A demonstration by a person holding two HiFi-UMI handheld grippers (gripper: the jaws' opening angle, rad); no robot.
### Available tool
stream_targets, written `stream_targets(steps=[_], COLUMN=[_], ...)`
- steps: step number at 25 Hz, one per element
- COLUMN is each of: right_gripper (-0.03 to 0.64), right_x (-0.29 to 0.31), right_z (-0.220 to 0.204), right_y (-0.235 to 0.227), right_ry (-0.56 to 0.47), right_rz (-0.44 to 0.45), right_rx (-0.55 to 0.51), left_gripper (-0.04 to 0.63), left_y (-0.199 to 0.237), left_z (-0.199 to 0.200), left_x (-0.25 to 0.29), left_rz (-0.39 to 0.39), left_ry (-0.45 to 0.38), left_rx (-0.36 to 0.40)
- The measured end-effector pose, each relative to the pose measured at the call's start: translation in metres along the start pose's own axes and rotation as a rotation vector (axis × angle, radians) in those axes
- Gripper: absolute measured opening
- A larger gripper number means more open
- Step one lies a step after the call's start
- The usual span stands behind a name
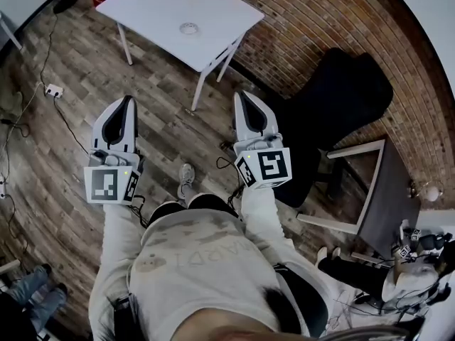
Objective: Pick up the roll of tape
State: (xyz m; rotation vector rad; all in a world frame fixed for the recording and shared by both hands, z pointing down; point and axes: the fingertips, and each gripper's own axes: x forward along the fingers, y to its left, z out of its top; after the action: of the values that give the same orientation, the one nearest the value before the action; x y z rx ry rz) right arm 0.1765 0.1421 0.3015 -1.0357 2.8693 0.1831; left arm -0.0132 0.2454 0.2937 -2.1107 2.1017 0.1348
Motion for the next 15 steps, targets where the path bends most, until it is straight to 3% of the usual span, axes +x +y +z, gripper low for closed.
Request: stream_targets(steps=[15], right_gripper=[0.011], right_x=[0.107], right_z=[-0.017], right_y=[-0.054], right_ry=[-0.018], right_rz=[0.006], right_rx=[0.001], left_gripper=[0.006], left_y=[0.041], left_z=[-0.021], left_x=[0.108], left_rz=[-0.009], left_ry=[-0.009], left_rx=[0.009])
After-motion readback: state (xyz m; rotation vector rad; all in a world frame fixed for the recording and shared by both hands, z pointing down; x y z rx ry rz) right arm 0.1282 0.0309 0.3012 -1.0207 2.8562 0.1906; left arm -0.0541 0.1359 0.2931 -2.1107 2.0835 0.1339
